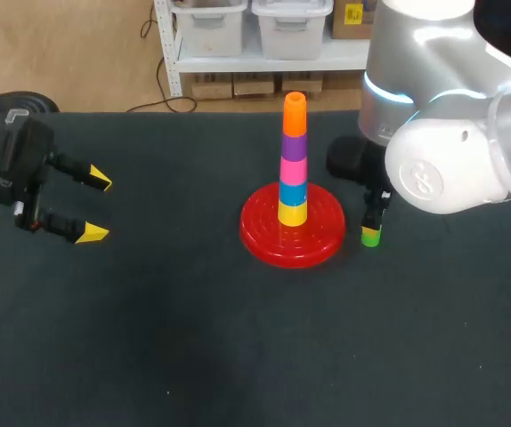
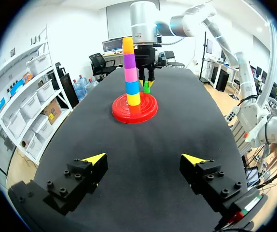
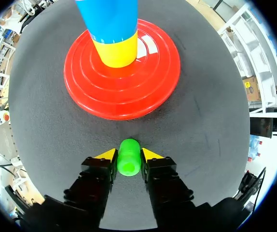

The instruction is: Pick up and stack the cylinders on the red base in this order: pink,purple,orange,green

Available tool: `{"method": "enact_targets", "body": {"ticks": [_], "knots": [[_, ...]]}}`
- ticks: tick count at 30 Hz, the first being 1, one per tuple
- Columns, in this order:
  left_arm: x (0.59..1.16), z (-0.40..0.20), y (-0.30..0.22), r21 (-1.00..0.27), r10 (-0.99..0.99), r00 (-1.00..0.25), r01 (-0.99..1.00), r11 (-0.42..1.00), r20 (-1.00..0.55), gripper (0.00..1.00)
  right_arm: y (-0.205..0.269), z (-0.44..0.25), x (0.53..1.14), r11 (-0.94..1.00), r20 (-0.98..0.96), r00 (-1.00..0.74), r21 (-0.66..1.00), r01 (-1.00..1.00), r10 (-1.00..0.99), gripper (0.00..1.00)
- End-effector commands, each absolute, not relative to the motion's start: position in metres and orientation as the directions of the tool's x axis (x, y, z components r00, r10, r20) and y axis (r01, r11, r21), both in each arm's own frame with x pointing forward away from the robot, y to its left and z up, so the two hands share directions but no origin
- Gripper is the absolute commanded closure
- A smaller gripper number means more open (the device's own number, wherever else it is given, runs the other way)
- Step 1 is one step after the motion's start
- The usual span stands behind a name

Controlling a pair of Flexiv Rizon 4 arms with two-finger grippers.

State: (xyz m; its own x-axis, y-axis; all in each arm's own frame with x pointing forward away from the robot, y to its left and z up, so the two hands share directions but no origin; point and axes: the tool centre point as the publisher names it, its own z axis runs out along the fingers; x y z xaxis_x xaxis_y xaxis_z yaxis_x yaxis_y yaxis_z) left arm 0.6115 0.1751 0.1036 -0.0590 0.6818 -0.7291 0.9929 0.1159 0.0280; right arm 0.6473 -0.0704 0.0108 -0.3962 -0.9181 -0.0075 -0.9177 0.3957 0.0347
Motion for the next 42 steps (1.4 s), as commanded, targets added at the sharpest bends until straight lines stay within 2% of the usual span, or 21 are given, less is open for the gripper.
{"method": "enact_targets", "body": {"ticks": [1, 12, 19, 29, 42], "knots": [[0.611, 0.102, 0.176, 0.032, 0.679, -0.056, 0.993, 0.115, -0.732, 0.00, -0.070, 0.011, 0.648, 0.395, -0.007, -0.396, 0.037, -0.918, -0.918, 1.00], [0.611, 0.102, 0.176, 0.032, 0.679, -0.056, 0.993, 0.115, -0.732, 0.00, -0.073, 0.017, 0.647, 0.411, -0.010, -0.412, 0.032, -0.911, -0.911, 1.00], [0.611, 0.102, 0.176, 0.032, 0.679, -0.056, 0.993, 0.115, -0.732, 0.00, -0.087, 0.045, 0.645, 0.453, -0.025, -0.453, 0.005, -0.892, -0.891, 1.00], [0.611, 0.102, 0.176, 0.032, 0.679, -0.056, 0.993, 0.115, -0.732, 0.00, -0.073, 0.141, 0.643, 0.449, -0.150, -0.457, 0.086, -0.889, -0.877, 1.00], [0.611, 0.102, 0.176, 0.032, 0.679, -0.056, 0.993, 0.115, -0.732, 0.00, -0.013, 0.263, 0.641, 0.311, -0.140, -0.305, -0.029, -0.950, -0.942, 1.00]]}}
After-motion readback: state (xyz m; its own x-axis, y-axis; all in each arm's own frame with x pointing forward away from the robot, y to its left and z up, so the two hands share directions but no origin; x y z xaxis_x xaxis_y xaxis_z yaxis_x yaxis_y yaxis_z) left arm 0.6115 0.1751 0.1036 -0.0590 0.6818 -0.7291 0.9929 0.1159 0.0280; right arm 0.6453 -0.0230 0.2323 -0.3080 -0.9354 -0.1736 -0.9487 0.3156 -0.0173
